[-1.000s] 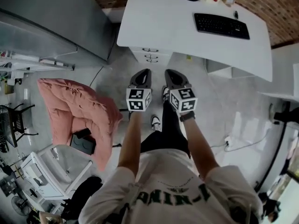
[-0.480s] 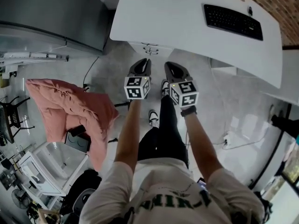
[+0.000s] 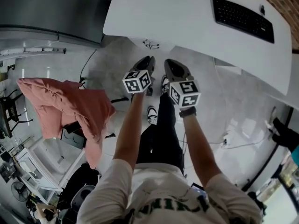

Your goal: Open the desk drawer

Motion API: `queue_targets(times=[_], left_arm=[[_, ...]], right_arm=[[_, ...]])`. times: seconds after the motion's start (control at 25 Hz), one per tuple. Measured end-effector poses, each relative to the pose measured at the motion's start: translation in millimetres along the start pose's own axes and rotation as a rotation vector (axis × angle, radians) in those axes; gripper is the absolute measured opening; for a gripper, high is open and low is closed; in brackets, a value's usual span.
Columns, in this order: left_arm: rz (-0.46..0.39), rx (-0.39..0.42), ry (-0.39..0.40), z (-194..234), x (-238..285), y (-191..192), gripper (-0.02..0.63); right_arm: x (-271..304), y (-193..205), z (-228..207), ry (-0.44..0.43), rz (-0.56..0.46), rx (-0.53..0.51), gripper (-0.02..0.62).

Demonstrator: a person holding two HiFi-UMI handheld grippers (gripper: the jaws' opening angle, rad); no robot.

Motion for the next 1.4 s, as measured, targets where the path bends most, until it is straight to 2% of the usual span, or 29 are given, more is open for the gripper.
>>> queue_targets(times=[0.36, 0.6, 0.8, 1.12, 1.24, 1.32, 1.4], left_arm=[[-0.011, -0.29, 0.071, 17, 40, -1, 0.098], [-0.031, -0.387, 0.152, 13, 69, -19, 0.123], [-0.041, -0.512, 0.235, 18, 90, -26, 0.15], [-0.068, -0.701, 0.339, 20, 114, -28, 0.15], [-0.107, -0.776, 0.341, 25, 117, -32, 0.149], [-0.112, -0.791, 0.329, 28, 120, -31, 0.138], [-0.103, -0.792, 0.31, 30, 123, -28, 0.096]], right_arm=[[11, 14, -17, -0.02, 0.034, 0.005, 0.005], [22, 16, -31, -0.035, 0.047, 0.017, 0.005], [32, 13, -34, -0.055, 0.049, 0.007, 0.005], [41, 11, -29, -0.082, 0.044, -0.014, 0.005], [41, 11, -26, -0.085, 0.044, -0.019, 0.005], [40, 11, -28, -0.083, 0.041, -0.014, 0.005], [40, 12, -29, -0.082, 0.039, -0.008, 0.005]])
Point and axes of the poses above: the fingertips, and each gripper's own axes: x forward along the fingers, z to its left, y out of its underside, the point moved 1 cm from there along -x, backward along the fingers, and after that the axes turned 9 degrees about -y, right-handed, at the moved point
